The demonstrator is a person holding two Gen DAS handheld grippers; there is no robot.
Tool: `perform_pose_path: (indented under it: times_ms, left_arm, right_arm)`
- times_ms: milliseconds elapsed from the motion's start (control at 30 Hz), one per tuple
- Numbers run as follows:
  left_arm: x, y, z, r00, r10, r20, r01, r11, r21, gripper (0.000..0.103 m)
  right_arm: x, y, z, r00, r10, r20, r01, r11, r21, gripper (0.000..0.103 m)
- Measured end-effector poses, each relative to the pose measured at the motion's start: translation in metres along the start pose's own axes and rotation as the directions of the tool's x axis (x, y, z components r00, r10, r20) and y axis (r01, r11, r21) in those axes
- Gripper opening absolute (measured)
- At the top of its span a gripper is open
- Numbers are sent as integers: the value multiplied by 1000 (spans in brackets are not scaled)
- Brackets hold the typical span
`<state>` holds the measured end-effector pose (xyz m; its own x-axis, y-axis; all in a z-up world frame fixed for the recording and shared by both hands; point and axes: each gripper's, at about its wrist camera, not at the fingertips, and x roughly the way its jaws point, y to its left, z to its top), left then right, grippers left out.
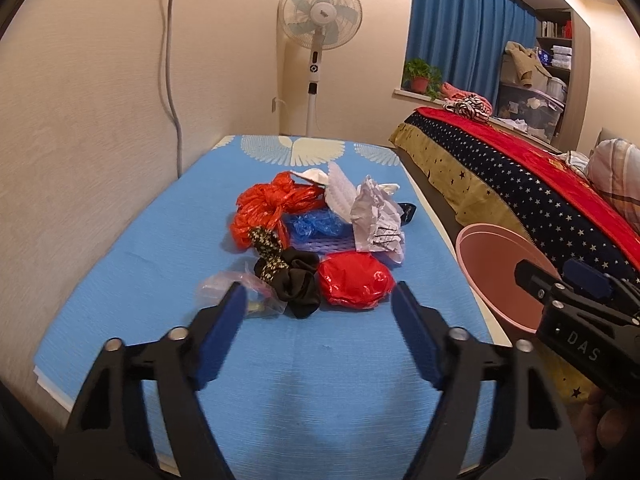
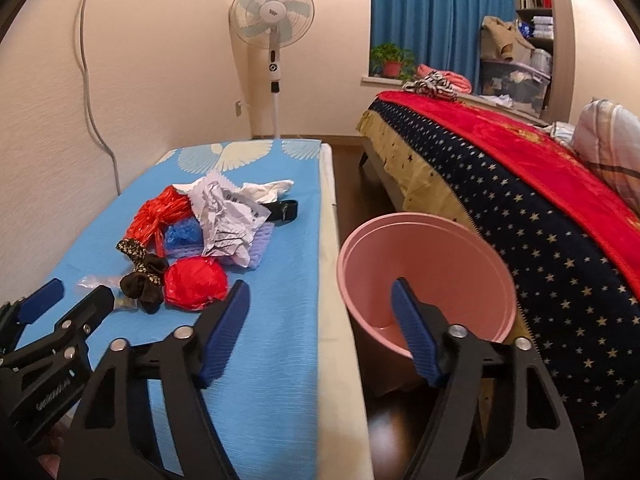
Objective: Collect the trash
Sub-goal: 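Reach the right tool to the red plastic bag and close on it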
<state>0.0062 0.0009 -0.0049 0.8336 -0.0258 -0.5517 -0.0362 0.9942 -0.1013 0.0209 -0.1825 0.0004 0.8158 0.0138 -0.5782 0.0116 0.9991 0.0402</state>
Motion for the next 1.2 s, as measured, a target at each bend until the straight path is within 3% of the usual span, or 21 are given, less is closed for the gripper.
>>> perform_pose_path:
  times_ms: [67, 500, 633, 900, 1200]
  left_arm:
    - [2, 5, 0, 1000, 4, -7, -4, 1000, -19, 58]
    - [10, 37, 5, 985, 169, 25, -165, 981, -106, 56]
    - [20, 45, 4, 983, 185, 1, -183, 976, -122, 56]
    - [40, 63, 3, 978, 203, -52, -209, 963, -173, 56]
    - [61, 76, -3, 978, 166, -129, -192, 954, -229, 44]
  right_arm:
    - [4, 2, 1, 1000, 18, -2, -18, 1000, 3, 65]
    - [41, 31, 10, 982, 185, -38, -183, 982, 34, 63]
    - [64, 44, 11, 966, 240, -95, -237, 971, 39, 70]
    - [103, 66, 7, 948, 268, -175, -266, 963, 36, 77]
    - [129, 78, 0, 925, 277, -260, -275, 961, 45, 77]
